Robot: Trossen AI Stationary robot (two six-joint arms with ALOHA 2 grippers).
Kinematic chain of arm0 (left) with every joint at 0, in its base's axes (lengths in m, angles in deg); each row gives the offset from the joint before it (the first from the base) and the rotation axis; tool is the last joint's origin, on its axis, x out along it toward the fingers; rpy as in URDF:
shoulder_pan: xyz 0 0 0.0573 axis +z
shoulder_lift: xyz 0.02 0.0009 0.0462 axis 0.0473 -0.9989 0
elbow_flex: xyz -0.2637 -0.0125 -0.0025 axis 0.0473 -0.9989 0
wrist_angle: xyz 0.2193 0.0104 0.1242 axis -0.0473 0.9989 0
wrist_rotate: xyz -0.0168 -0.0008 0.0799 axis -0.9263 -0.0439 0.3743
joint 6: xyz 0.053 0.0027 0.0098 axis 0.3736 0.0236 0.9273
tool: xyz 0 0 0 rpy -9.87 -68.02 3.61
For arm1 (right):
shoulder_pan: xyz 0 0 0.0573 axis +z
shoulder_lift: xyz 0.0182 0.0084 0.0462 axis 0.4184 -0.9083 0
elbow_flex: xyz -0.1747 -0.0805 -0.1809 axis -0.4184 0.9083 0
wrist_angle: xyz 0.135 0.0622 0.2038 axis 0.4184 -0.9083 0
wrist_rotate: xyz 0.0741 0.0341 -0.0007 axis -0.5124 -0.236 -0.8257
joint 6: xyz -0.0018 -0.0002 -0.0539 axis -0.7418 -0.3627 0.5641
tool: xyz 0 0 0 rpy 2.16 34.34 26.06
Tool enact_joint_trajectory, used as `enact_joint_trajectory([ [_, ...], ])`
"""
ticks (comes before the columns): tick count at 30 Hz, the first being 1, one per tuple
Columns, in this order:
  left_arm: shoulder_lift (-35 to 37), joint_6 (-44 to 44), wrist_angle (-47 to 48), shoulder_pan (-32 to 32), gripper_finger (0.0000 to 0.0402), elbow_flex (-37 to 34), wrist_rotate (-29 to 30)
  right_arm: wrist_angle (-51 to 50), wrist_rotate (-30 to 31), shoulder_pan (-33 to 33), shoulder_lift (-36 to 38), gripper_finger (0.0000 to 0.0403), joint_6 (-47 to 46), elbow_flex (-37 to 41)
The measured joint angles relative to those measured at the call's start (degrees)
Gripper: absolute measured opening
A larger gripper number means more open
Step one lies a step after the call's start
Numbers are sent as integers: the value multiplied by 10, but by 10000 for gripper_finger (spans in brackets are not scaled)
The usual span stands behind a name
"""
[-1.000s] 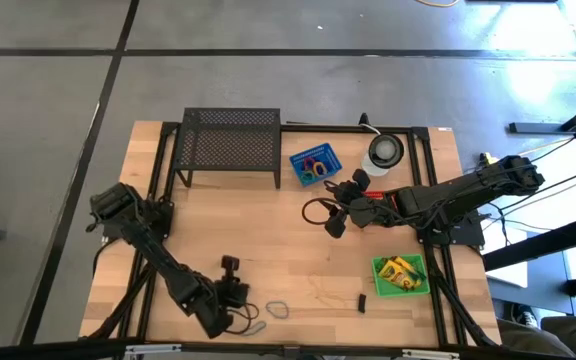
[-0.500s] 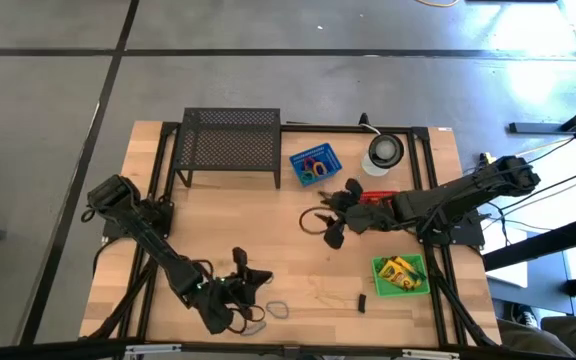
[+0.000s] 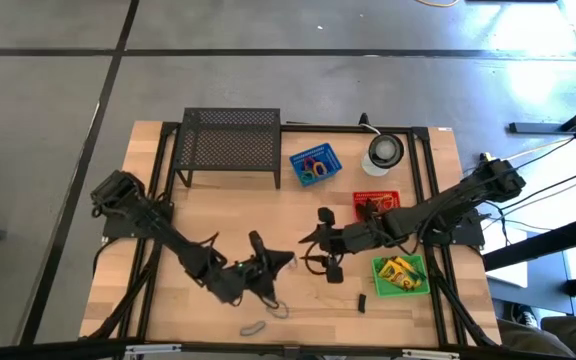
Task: Pick & Place Office Desk Supplies
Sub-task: Put the blue rubber band into the red bin
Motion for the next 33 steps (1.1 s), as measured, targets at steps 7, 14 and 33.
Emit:
enact_joint_trajectory([
  [7,0,40,-11,38,3,0,-8,-2,-1,-1,0,194,-14,0],
  [14,0,47,-15,62,3,0,-29,-2,8,-1,0,194,-21,0],
  [33,1,81,-66,73,3,0,-75,19,36,0,0,97,-30,0],
])
